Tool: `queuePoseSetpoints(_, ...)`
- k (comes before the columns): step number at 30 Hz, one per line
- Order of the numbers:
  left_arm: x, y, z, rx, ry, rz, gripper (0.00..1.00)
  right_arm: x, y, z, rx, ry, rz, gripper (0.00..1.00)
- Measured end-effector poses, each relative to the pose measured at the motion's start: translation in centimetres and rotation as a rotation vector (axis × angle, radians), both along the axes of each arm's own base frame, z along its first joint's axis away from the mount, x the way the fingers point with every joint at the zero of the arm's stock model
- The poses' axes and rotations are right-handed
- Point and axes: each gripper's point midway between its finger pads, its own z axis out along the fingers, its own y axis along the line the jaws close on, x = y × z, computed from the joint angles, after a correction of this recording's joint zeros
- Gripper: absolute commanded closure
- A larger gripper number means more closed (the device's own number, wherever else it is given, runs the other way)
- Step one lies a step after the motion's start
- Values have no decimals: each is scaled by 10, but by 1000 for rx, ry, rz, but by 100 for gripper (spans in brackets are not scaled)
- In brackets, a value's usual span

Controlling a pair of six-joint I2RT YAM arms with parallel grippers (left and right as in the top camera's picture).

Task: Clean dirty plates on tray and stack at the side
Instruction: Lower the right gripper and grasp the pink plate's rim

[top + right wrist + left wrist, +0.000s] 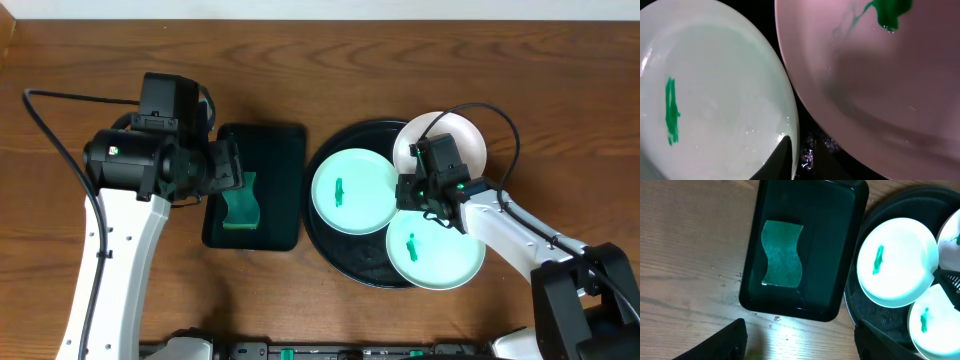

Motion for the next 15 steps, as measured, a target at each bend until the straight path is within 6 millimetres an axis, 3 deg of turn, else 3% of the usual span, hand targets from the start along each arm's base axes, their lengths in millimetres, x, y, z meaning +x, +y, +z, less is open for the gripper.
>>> queuePoseSetpoints(7,0,0,0,0,0,0,31,-4,9,0,-6,-2,26,88)
queuePoseSetpoints(15,-1,0,0,0,4,0,30,-3,6,-1,-31,-10,17,87)
